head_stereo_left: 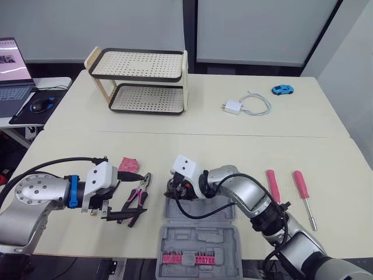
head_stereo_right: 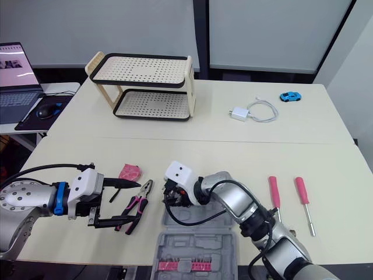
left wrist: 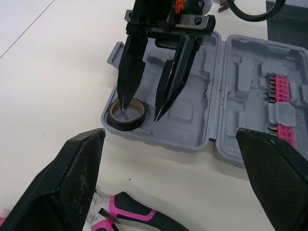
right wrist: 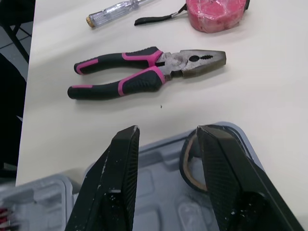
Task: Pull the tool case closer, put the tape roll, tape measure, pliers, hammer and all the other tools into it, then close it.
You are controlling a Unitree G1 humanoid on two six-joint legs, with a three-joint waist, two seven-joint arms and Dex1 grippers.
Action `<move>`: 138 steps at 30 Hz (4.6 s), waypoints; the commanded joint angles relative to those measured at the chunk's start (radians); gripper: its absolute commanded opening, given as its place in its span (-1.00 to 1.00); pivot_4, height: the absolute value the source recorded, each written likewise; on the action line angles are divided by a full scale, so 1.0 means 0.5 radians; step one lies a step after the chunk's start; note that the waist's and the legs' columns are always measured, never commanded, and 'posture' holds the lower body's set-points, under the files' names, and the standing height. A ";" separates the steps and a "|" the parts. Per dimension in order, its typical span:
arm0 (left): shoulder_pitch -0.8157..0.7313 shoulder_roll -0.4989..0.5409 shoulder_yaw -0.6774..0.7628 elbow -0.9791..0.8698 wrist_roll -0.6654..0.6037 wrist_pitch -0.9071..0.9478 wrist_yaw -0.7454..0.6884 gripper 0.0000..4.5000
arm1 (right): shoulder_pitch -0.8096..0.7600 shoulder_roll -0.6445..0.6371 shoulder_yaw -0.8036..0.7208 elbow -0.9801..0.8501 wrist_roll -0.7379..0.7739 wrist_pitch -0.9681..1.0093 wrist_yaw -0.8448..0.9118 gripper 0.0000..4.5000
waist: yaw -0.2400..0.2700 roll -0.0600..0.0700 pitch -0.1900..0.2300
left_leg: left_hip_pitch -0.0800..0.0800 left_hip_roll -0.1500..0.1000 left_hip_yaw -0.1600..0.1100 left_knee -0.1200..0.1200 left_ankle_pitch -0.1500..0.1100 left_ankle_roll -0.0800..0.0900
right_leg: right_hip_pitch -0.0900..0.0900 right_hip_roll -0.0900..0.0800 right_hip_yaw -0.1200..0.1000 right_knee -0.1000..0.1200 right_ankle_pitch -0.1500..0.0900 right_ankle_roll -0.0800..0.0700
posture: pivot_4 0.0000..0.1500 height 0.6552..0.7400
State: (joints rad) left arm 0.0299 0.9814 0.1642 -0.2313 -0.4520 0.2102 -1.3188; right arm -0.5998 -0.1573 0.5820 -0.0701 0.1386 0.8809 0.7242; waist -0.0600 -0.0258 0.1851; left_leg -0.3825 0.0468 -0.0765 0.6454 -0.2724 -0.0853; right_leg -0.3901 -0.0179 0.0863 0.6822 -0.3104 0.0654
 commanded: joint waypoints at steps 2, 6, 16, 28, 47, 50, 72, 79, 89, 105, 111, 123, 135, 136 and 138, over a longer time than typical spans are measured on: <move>0.015 0.034 0.087 0.011 0.005 -0.050 -0.012 1.00 | 0.008 0.000 0.021 -0.046 -0.011 -0.149 0.023 -0.41 | -0.001 0.000 0.000 | 0.000 0.000 0.000 0.000 0.000 0.000 | 0.000 0.000 0.000 0.000 0.000 0.000 | 1.00 0.88; 0.026 0.037 0.098 0.048 0.009 -0.080 -0.026 1.00 | 0.012 0.010 0.028 -0.037 -0.003 -0.176 0.021 -0.80 | -0.002 0.000 0.000 | 0.000 0.000 -0.001 0.000 0.000 0.000 | 0.000 0.001 0.000 0.001 0.000 0.000 | 1.00 0.88; 0.048 0.021 0.115 0.157 0.036 -0.185 -0.067 1.00 | -0.008 0.038 0.047 0.044 -0.023 -0.253 0.016 -1.00 | -0.001 0.000 0.000 | 0.000 0.000 -0.001 0.000 0.000 0.000 | 0.000 0.000 -0.001 0.000 0.000 0.000 | 1.00 0.88; 0.068 0.009 0.084 0.175 0.029 -0.243 -0.079 1.00 | 0.005 -0.008 0.101 0.064 -0.100 -0.284 0.014 -0.40 | -0.001 0.000 0.000 | 0.000 0.000 -0.001 0.000 0.000 0.000 | 0.000 0.000 -0.001 0.000 0.000 0.000 | 1.00 0.88; 0.036 -0.001 0.057 0.109 0.026 -0.191 -0.056 1.00 | 0.003 0.033 0.176 0.187 -0.241 -0.385 0.021 -0.82 | -0.001 0.000 0.000 | 0.000 0.000 -0.001 0.000 0.000 0.000 | 0.000 0.000 -0.001 0.001 0.000 0.000 | 1.00 0.88; 0.032 -0.001 0.052 0.100 0.025 -0.183 -0.045 1.00 | -0.009 0.032 0.175 0.176 -0.263 -0.387 0.017 -0.99 | -0.001 0.000 0.000 | 0.000 0.000 -0.001 0.000 0.000 0.000 | 0.000 0.000 -0.001 0.001 0.000 0.000 | 1.00 0.88; -0.008 -0.009 0.030 0.076 0.034 -0.136 -0.032 1.00 | -0.102 -0.007 0.197 0.130 -0.267 -0.167 0.106 -0.99 | -0.001 0.000 0.000 | 0.000 0.000 -0.001 0.000 0.000 0.000 | 0.000 0.001 -0.001 0.001 0.000 0.000 | 1.00 0.88; 0.012 -0.019 0.032 0.082 0.044 -0.159 -0.032 1.00 | -0.104 -0.009 0.232 0.210 -0.305 -0.222 0.121 -0.99 | -0.001 0.000 0.000 | 0.000 0.000 -0.001 0.000 0.000 0.000 | 0.000 0.001 -0.001 0.001 0.000 0.000 | 1.00 0.88; 0.018 -0.030 0.040 0.097 0.054 -0.177 -0.036 1.00 | -0.115 0.015 0.130 0.104 -0.263 -0.161 0.136 -0.57 | -0.001 0.000 0.000 | 0.000 0.000 -0.001 0.000 0.000 0.000 | 0.000 0.001 -0.002 0.001 0.000 0.000 | 1.00 0.88; -0.008 -0.017 0.049 0.114 0.052 -0.160 -0.046 1.00 | -0.058 0.027 0.074 0.182 -0.248 -0.463 0.084 -0.67 | -0.002 0.000 0.000 | 0.000 0.000 -0.002 0.000 0.000 0.000 | 0.000 0.000 -0.002 0.001 0.000 0.000 | 1.00 0.88; -0.026 -0.016 0.041 0.098 0.047 -0.135 -0.040 1.00 | -0.027 0.039 0.084 0.304 -0.314 -0.650 0.048 -0.67 | -0.002 0.000 0.000 | 0.000 0.000 -0.002 0.001 0.000 0.000 | 0.000 0.000 -0.002 0.001 0.000 0.000 | 1.00 0.88; -0.044 -0.026 0.031 0.061 0.042 -0.080 -0.017 1.00 | 0.031 0.106 0.084 0.664 -0.424 -0.844 0.033 -0.67 | -0.003 0.000 0.000 | 0.001 0.000 -0.002 0.001 0.000 0.000 | 0.001 0.001 -0.002 0.002 0.000 -0.001 | 1.00 0.88; -0.026 -0.083 0.126 0.106 -0.002 -0.015 0.113 1.00 | 0.105 0.055 -0.101 0.189 -0.299 -0.920 0.127 -0.67 | -0.001 0.001 0.000 | 0.002 0.000 -0.002 0.001 0.000 0.000 | 0.001 0.001 -0.002 0.006 0.000 -0.001 | 1.00 0.88; -0.020 -0.088 0.153 0.116 -0.011 0.001 0.137 1.00 | 0.118 0.027 -0.119 0.084 -0.281 -0.889 0.146 -0.67 | 0.000 0.000 0.000 | 0.002 0.000 -0.003 0.001 0.000 0.000 | 0.001 0.000 -0.002 0.006 0.000 -0.001 | 1.00 0.88; 0.004 -0.092 0.218 0.136 -0.025 0.038 0.188 1.00 | 0.144 -0.039 -0.155 -0.116 -0.257 -0.816 0.162 -0.67 | 0.001 0.000 0.000 | 0.002 0.000 -0.004 0.001 0.000 0.000 | 0.001 0.001 -0.003 0.006 0.000 -0.001 | 1.00 0.88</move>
State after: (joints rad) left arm 0.0281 0.9360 0.2207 -0.1628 -0.4432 0.2177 -1.2450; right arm -0.5330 -0.1694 0.5309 -0.0386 -0.0143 0.4503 0.7926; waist -0.0595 -0.0256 0.1849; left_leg -0.3814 0.0470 -0.0786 0.6460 -0.2723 -0.0854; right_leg -0.3894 -0.0176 0.0845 0.6853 -0.3103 0.0651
